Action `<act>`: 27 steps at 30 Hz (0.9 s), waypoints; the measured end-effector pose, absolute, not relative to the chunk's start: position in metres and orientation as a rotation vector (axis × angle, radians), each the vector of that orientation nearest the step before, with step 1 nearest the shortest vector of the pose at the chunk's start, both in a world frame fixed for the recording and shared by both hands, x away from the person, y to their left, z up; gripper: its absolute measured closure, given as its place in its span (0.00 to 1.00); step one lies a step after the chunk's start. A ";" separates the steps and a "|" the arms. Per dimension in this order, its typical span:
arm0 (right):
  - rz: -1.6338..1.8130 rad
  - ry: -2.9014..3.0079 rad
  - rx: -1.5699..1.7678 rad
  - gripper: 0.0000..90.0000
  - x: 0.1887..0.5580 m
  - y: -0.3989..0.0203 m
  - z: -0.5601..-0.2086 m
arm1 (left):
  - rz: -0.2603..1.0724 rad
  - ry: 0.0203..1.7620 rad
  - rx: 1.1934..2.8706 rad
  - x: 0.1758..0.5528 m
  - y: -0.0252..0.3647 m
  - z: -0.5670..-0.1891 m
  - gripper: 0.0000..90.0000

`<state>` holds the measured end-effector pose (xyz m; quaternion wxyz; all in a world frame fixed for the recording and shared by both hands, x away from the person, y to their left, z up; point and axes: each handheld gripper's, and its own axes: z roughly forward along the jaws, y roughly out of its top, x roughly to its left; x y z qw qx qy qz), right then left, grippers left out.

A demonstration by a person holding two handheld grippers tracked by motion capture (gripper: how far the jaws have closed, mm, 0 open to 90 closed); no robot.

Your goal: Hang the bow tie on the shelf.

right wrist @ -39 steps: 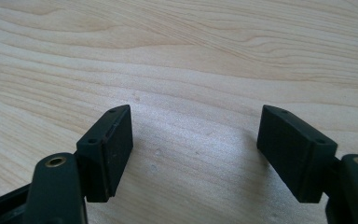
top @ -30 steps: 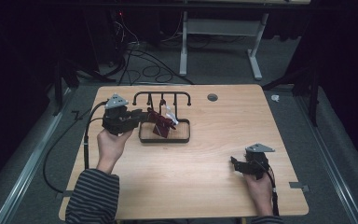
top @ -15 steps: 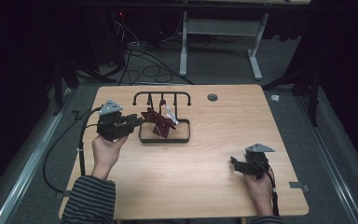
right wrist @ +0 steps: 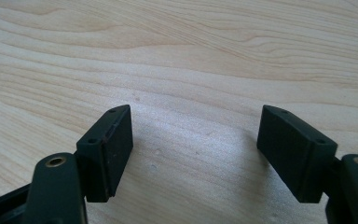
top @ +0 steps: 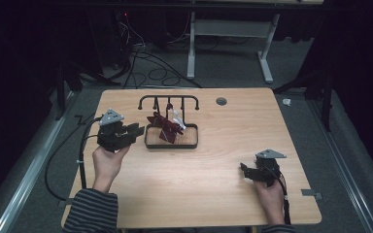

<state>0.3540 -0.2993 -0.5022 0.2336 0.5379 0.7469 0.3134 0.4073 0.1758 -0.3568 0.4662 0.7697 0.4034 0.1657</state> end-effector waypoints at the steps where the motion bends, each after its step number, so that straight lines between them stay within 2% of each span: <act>1: 0.860 2.051 1.477 0.31 0.354 -0.299 -0.502 | 0.406 0.992 1.886 0.406 0.176 -0.357 0.77; 27: 0.861 2.051 1.477 0.31 0.354 -0.299 -0.502 | 0.399 1.036 1.848 0.390 0.196 -0.366 0.76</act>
